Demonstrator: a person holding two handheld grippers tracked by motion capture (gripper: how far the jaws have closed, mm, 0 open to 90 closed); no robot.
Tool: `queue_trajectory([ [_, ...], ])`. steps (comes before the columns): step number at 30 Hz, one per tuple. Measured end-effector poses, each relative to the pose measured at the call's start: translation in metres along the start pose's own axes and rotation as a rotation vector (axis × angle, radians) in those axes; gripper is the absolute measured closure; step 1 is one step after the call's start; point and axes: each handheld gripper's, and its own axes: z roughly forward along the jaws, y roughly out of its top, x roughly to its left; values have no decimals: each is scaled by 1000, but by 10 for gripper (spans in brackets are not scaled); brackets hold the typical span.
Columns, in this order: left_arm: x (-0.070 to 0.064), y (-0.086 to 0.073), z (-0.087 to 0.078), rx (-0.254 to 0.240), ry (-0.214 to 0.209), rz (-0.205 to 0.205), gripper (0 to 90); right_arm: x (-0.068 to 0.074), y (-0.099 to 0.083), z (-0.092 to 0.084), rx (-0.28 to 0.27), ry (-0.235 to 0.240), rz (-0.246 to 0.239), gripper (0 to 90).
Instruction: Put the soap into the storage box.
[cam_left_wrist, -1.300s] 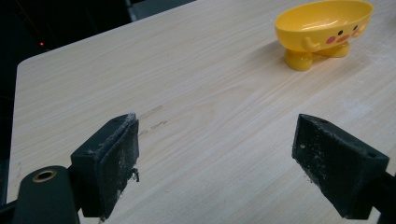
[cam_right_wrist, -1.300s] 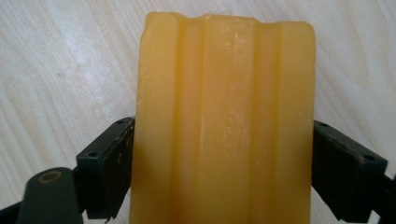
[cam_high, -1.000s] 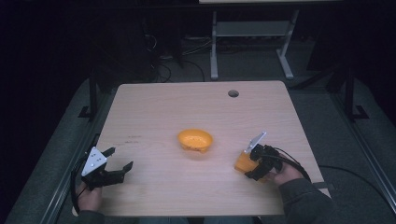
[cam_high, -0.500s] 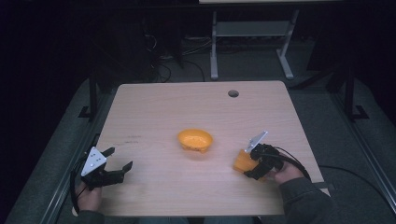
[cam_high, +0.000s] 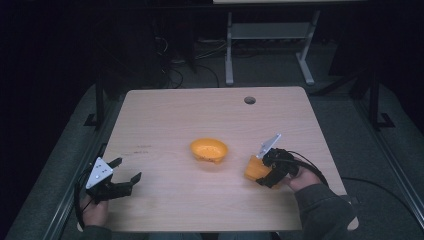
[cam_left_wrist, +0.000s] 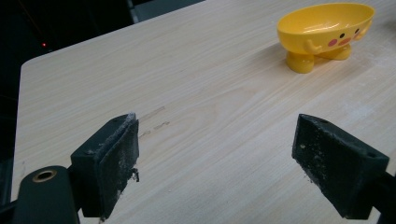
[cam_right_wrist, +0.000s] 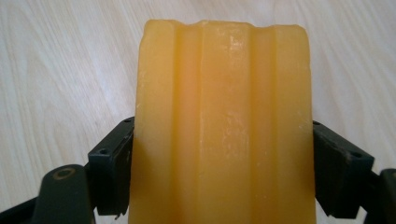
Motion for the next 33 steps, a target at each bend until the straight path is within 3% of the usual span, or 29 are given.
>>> queue_trajectory([
  [16, 1, 0, 0, -2, 1, -1, 139, -7, 18, -3, -40, 29, -14, 203],
  [33, 2, 0, -1, -7, 4, -6, 139, -7, 35, -2, -30, 36, -54, 204],
])
